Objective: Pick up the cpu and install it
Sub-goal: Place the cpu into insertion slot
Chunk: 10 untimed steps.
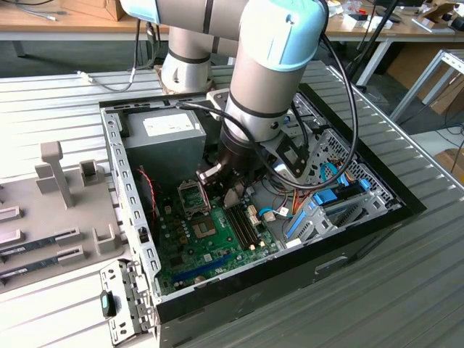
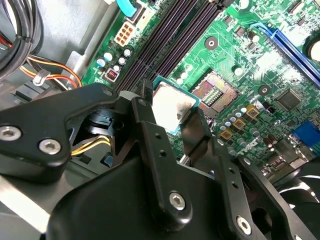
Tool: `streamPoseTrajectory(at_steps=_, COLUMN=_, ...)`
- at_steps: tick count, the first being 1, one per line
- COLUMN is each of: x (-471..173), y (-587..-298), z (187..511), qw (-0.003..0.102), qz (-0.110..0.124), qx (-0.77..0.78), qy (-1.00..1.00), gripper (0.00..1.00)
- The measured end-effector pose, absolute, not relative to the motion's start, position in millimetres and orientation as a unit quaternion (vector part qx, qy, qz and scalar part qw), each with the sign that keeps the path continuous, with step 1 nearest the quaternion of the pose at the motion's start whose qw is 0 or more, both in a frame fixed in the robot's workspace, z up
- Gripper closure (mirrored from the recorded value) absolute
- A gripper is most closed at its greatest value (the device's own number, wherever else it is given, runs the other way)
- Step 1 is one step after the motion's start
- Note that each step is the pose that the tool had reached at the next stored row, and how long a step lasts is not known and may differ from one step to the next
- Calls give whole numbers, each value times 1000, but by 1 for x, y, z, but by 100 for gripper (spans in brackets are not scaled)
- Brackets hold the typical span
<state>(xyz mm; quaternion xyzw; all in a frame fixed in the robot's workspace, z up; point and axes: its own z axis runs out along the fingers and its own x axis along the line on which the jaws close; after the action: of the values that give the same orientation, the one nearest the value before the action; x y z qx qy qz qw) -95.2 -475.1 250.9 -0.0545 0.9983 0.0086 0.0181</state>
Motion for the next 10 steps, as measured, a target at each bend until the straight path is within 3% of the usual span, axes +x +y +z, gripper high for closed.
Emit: streamPoseTrajectory(at_steps=10, x=-99, y=-478, z=249, qw=18, qz=9, qx=-54, qy=998, gripper=53)
